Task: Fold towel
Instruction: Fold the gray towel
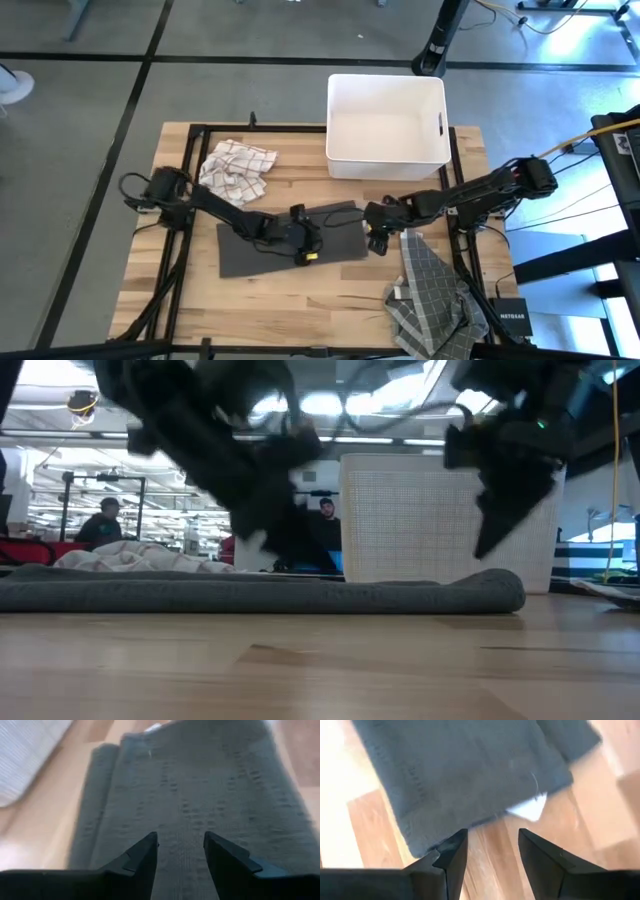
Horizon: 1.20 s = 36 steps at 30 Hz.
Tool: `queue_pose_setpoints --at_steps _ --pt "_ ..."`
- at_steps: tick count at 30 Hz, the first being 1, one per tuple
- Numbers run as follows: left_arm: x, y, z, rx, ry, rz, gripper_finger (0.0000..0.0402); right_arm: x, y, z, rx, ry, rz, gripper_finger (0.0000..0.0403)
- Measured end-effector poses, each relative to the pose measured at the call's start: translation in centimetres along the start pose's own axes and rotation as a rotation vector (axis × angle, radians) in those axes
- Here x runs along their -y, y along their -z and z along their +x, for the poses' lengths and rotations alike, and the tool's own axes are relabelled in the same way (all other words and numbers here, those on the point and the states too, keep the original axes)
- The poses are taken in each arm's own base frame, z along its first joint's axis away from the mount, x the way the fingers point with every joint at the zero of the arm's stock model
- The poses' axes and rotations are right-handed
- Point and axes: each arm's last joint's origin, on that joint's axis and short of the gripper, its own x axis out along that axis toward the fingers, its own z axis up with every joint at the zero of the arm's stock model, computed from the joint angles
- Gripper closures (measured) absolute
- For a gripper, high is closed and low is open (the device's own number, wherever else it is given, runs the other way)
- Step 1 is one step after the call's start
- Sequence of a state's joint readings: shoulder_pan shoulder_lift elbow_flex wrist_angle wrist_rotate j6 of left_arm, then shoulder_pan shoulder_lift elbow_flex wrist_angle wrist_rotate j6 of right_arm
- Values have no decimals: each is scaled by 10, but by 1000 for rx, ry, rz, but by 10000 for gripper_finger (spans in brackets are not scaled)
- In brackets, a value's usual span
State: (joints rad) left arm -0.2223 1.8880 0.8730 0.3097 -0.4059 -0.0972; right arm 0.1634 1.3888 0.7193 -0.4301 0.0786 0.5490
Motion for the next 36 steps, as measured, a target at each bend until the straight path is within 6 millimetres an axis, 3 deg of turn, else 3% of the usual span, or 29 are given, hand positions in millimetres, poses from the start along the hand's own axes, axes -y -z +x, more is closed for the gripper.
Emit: queue_pose_setpoints --at_steps 6,12,18,25,30,36 --pt "8 14 24 52 -3 3 247 10 19 15 20 -37 188 219" --pt "9 15 25 61 0 12 247 12 13 14 -4 -119 289 166" --pt "10 15 25 60 2 9 247 30 3 15 9 -116 377 120" --pt "14 16 23 60 11 7 247 51 17 29 21 -193 534 116" --pt "17 17 22 57 20 16 247 56 31 37 94 -250 660 116" --pt "17 17 22 56 22 30 247 57 36 43 88 -262 694 116"
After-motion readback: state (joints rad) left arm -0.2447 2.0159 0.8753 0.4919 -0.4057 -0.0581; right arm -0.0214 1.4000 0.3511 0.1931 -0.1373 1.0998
